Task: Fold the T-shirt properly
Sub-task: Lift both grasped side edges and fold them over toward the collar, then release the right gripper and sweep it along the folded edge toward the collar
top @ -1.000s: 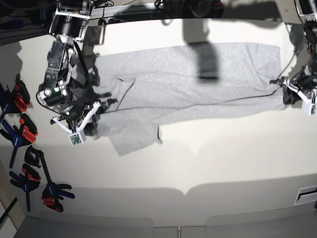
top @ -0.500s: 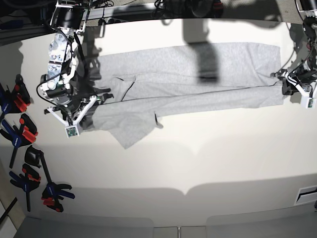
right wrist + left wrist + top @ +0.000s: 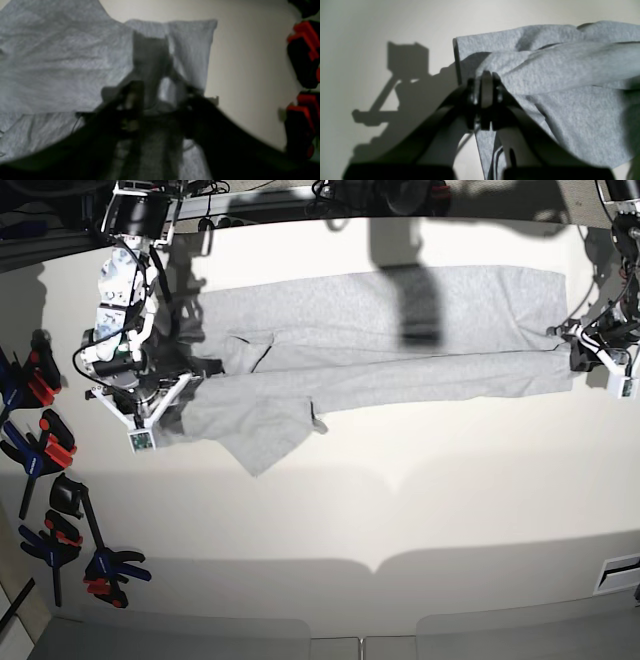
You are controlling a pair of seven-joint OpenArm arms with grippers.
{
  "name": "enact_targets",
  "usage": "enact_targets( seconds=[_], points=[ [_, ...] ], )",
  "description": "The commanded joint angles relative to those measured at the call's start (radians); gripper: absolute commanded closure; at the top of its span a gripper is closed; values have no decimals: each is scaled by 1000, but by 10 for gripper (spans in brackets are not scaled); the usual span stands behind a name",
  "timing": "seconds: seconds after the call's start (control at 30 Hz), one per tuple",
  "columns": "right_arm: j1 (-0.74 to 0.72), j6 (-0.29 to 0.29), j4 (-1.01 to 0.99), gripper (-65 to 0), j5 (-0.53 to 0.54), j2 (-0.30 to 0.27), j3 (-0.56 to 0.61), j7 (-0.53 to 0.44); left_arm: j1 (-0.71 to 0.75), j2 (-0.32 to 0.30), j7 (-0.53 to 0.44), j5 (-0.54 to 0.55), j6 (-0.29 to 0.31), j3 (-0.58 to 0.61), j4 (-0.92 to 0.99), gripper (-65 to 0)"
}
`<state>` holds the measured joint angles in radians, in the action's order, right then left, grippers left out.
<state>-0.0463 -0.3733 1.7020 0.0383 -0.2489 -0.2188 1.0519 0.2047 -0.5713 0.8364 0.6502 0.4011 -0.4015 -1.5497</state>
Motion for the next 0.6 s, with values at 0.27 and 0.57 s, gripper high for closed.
enact_targets(
  seconds=[0.27, 0.57],
  points=[
    [-92, -143, 20, -282, 265, -7, -4, -230, -8, -23, 53, 14, 3, -12, -19, -220],
    [-351, -113, -263, -281, 111, 94, -3, -272, -8, -22, 53, 76, 4, -12, -19, -220]
  ],
)
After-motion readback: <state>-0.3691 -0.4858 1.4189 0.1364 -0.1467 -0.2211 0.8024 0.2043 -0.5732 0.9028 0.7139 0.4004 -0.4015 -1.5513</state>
